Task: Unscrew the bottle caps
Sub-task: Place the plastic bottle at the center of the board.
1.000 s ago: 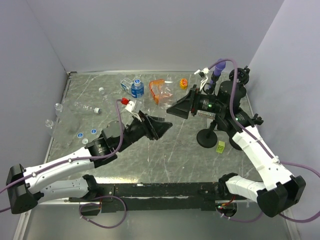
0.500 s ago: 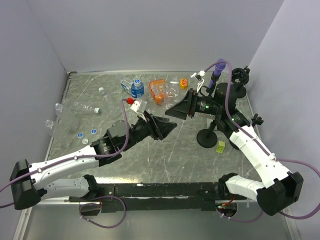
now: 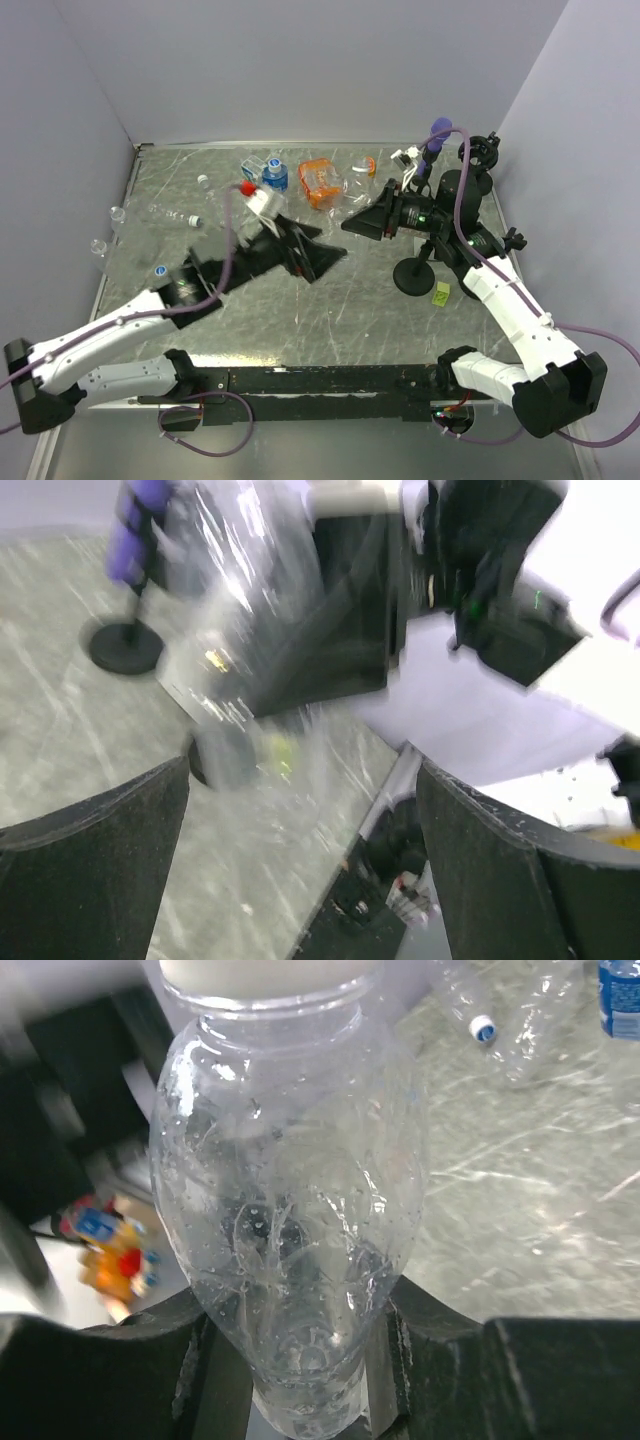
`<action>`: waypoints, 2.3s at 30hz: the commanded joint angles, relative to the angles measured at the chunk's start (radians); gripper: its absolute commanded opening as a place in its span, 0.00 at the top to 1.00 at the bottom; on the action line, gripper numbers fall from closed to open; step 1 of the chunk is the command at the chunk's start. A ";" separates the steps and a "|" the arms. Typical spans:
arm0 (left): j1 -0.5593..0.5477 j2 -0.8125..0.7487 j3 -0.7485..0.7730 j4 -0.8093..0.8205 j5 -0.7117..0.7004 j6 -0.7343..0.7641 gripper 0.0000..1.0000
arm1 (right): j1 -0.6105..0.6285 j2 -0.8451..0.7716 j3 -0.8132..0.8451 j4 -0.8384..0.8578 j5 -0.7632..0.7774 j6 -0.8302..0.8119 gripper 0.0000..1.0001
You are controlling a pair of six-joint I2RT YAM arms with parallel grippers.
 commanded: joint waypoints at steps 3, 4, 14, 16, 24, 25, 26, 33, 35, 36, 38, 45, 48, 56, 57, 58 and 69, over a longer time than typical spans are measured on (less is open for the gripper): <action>0.365 -0.033 0.242 -0.237 0.451 -0.011 0.03 | 0.001 -0.022 0.019 -0.150 -0.212 -0.473 0.73; 0.409 -0.010 0.268 -0.231 0.515 -0.031 0.03 | 0.004 -0.021 0.014 -0.170 -0.243 -0.515 0.73; 0.403 0.168 0.415 -0.206 0.722 -0.026 0.04 | 0.014 0.012 0.062 -0.326 -0.317 -0.702 0.73; 0.365 0.191 0.441 -0.248 0.680 0.016 0.05 | 0.022 0.021 0.063 -0.322 -0.326 -0.699 0.72; 0.299 0.270 0.483 -0.252 0.636 0.050 0.21 | 0.040 0.053 0.079 -0.332 -0.332 -0.699 0.72; 0.294 0.279 0.488 -0.255 0.648 0.051 0.25 | 0.040 0.055 0.077 -0.332 -0.334 -0.698 0.72; 0.289 0.289 0.495 -0.265 0.643 0.054 0.27 | 0.042 0.055 0.077 -0.331 -0.334 -0.698 0.72; 0.280 0.314 0.492 -0.248 0.646 0.041 0.51 | 0.050 0.059 0.074 -0.332 -0.335 -0.702 0.72; 0.280 0.323 0.498 -0.262 0.649 0.045 0.60 | 0.051 0.061 0.076 -0.332 -0.335 -0.701 0.72; 0.279 0.325 0.500 -0.266 0.652 0.047 0.66 | 0.050 0.059 0.077 -0.332 -0.337 -0.701 0.72; 0.279 0.323 0.495 -0.260 0.660 0.044 0.78 | 0.051 0.061 0.076 -0.331 -0.337 -0.699 0.72; 0.282 0.306 0.504 -0.336 0.663 0.076 0.99 | 0.051 0.053 0.079 -0.343 -0.305 -0.699 0.20; 0.298 0.262 0.498 -0.403 0.622 0.108 0.99 | 0.042 0.049 0.096 -0.374 -0.300 -0.725 0.01; 0.429 0.127 0.455 -0.577 0.455 0.191 0.99 | -0.041 0.036 0.137 -0.447 -0.326 -0.790 0.01; 0.438 0.115 0.472 -0.623 0.377 0.212 0.99 | -0.065 0.029 0.145 -0.470 -0.329 -0.814 0.01; 0.449 0.107 0.487 -0.669 0.307 0.238 0.99 | -0.096 0.018 0.152 -0.499 -0.347 -0.840 0.01; 0.719 0.177 0.528 -0.552 -0.303 0.389 0.99 | -0.216 -0.057 -0.007 -0.785 -0.493 -1.308 0.01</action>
